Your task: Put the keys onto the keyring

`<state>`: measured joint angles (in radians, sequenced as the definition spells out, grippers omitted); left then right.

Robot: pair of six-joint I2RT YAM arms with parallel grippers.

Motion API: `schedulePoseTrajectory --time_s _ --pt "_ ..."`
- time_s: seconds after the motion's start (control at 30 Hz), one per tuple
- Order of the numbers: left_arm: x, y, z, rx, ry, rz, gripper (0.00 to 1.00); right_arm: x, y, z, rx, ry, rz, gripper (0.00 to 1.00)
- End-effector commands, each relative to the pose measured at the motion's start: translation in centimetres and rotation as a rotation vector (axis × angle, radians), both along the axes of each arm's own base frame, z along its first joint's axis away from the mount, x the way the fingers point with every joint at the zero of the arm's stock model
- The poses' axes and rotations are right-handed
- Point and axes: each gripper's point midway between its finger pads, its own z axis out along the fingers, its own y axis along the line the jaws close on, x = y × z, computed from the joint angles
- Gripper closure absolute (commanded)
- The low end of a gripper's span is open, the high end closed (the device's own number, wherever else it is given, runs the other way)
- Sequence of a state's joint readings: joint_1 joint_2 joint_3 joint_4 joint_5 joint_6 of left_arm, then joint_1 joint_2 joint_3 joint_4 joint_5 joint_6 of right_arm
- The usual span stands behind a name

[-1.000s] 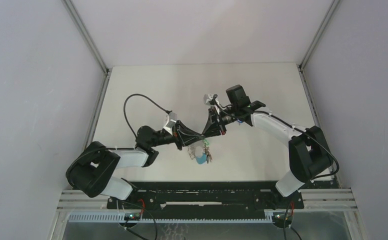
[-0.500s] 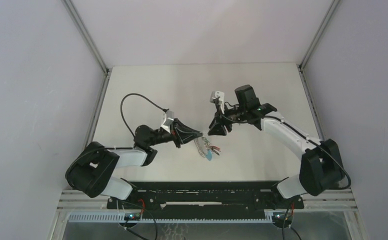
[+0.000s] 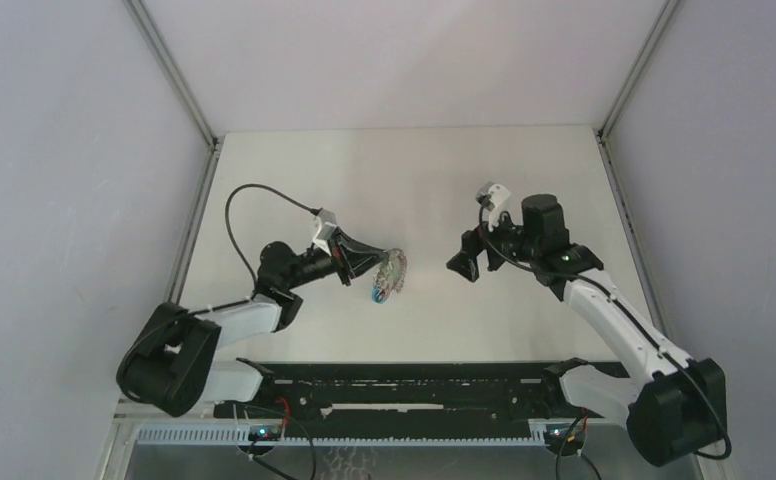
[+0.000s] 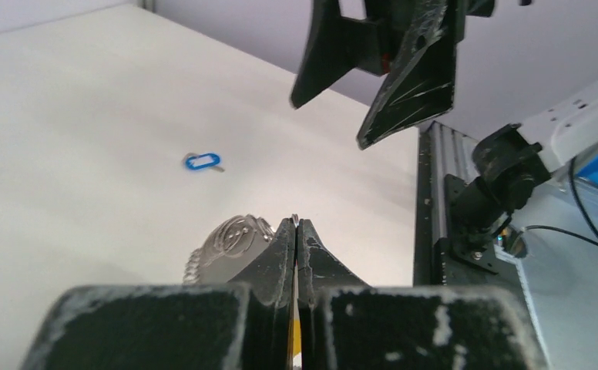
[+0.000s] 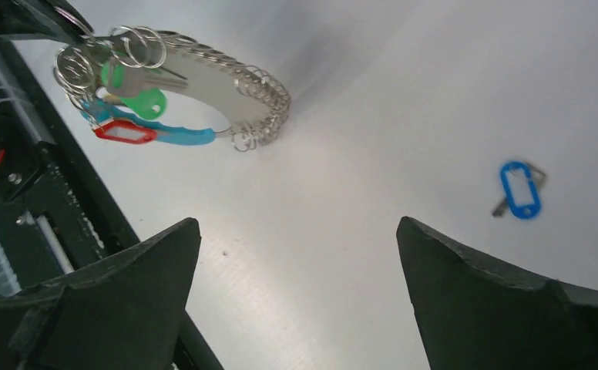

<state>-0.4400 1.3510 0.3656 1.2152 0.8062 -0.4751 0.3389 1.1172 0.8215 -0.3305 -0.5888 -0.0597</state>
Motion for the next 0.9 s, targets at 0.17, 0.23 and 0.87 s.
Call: schedulePoseTrajectory --time_s 0.17,0.23,0.87 --pt "2.3 3.2 -2.0 0.238 0.029 0.249 1.0 0.5 -4.1 2.3 0.077 -0.114 -0.307 0.0" --pt "2.6 3.5 -2.3 0.278 0.055 0.277 1.0 0.4 -4.7 3.2 0.107 -0.129 -0.365 0.0" --pt "2.2 -3.9 -9.0 0.69 0.168 0.138 1.0 -5.3 -7.8 9.0 0.319 -0.342 -0.504 0.0"
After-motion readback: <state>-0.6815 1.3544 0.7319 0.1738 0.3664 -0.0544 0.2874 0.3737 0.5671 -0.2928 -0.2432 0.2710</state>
